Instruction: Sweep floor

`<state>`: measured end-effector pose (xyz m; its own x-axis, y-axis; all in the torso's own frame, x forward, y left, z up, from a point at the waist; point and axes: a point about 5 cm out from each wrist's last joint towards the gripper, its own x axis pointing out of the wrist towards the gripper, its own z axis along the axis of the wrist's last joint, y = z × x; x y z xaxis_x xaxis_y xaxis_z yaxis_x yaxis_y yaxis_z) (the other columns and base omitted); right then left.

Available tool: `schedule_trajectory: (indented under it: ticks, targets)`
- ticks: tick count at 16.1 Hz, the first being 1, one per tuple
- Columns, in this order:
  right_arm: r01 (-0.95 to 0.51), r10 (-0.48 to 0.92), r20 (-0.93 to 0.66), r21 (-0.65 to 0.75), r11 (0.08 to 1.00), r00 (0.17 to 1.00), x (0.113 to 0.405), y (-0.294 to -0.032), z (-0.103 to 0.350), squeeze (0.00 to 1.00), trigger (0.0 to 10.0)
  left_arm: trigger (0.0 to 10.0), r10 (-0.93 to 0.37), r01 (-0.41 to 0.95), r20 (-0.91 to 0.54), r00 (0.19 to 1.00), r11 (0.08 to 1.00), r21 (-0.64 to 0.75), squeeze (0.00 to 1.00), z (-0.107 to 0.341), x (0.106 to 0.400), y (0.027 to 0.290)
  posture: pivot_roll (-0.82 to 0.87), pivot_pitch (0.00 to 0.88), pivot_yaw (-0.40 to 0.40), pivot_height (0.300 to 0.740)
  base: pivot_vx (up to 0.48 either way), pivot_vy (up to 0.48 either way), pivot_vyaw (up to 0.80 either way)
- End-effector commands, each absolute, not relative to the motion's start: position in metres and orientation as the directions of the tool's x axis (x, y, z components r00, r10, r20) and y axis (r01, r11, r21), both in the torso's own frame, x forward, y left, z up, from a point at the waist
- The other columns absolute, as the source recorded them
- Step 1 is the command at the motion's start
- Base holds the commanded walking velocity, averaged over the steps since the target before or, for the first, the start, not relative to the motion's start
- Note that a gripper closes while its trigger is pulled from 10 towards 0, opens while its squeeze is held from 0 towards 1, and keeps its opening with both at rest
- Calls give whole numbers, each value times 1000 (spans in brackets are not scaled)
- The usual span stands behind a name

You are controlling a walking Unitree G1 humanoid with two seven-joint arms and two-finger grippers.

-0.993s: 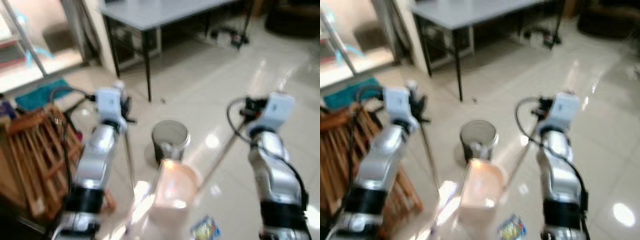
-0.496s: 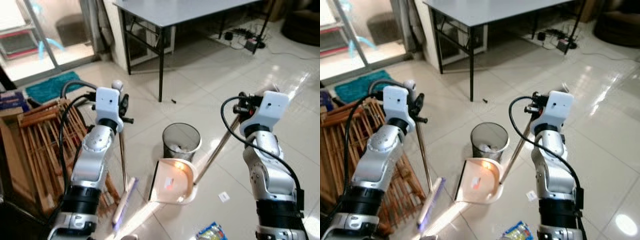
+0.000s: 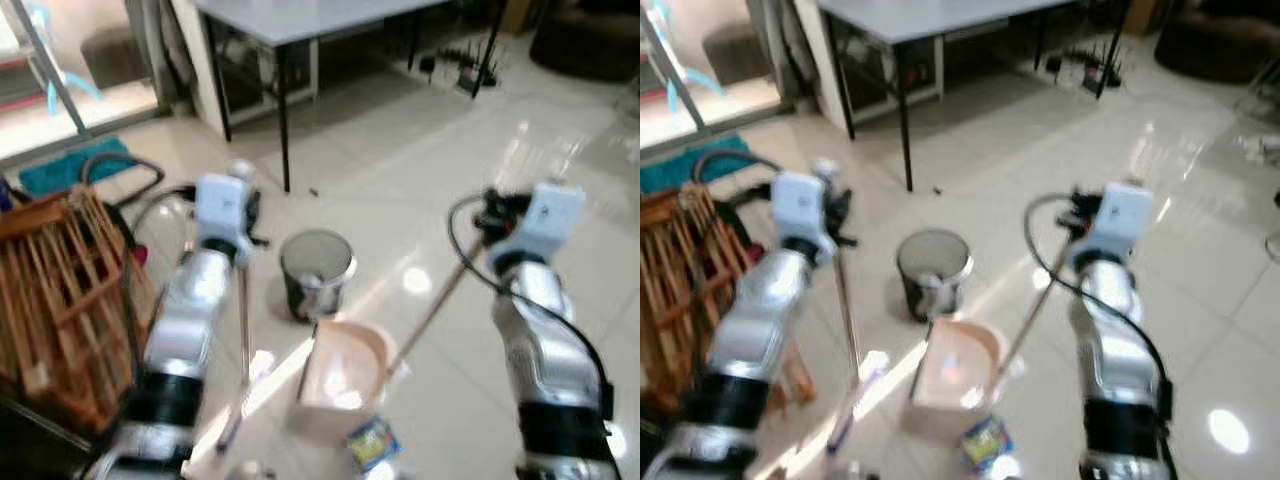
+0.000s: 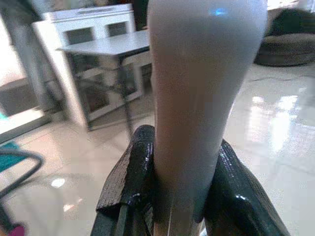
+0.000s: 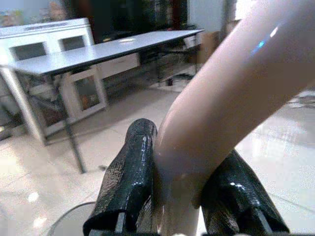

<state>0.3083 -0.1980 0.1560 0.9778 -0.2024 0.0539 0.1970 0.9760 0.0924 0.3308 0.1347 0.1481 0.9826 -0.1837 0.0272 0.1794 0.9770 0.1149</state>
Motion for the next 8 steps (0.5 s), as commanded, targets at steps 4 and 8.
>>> schedule_trajectory:
  ticks: [4, 8]
  targets:
    - [190, -199, 111, 90, 978, 974, 310, -197, 168, 0, 10000, 10000, -186, 176, 79, 979, 978, 114, 0, 160, 334, 135, 9, 18, 36, 740, 0, -478, 0]
    - [194, -203, 104, 88, 977, 974, 309, -196, 165, 0, 10000, 10000, -169, 164, 53, 984, 983, 86, 0, 158, 336, 138, 8, 26, 42, 740, 171, -388, 0]
